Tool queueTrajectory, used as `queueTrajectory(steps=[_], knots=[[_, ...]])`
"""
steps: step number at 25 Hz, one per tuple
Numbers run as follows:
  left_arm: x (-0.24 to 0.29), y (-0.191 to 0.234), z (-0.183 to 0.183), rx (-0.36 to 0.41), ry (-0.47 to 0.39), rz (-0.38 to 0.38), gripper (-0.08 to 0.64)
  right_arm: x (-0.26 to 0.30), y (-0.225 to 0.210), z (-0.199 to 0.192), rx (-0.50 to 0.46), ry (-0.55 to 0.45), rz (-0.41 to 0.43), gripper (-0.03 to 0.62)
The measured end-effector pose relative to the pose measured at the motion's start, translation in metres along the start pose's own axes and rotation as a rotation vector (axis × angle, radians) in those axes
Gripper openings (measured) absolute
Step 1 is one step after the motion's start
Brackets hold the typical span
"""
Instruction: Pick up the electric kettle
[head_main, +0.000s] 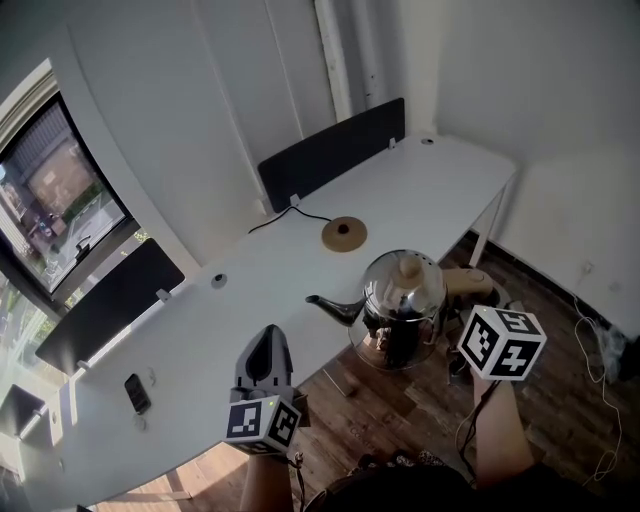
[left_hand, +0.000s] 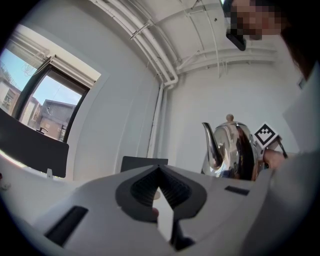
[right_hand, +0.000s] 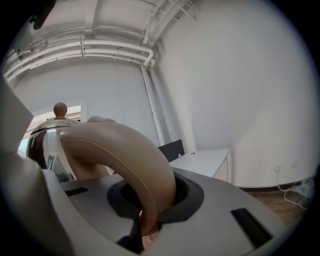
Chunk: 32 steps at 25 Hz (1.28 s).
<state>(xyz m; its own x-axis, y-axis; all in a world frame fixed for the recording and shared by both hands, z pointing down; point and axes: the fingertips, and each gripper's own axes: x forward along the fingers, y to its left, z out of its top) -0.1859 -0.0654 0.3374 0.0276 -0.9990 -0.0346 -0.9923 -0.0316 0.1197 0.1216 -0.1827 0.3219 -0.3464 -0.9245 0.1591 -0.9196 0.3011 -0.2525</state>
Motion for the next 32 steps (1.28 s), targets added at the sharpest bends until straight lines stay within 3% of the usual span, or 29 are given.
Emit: queueTrajectory(steps=[11, 32], knots=[[-0.013, 0.025, 0.003, -0.018, -0.018, 0.024, -0.003, -0.014, 0.01, -0.012, 0.005, 0.019, -0.013, 0.041], [0.023, 0.019, 0.004, -0.002, -0.01, 0.006, -0.003, 0.001, 0.004, -0.001, -0.009, 0.026, 0.003, 0.041]])
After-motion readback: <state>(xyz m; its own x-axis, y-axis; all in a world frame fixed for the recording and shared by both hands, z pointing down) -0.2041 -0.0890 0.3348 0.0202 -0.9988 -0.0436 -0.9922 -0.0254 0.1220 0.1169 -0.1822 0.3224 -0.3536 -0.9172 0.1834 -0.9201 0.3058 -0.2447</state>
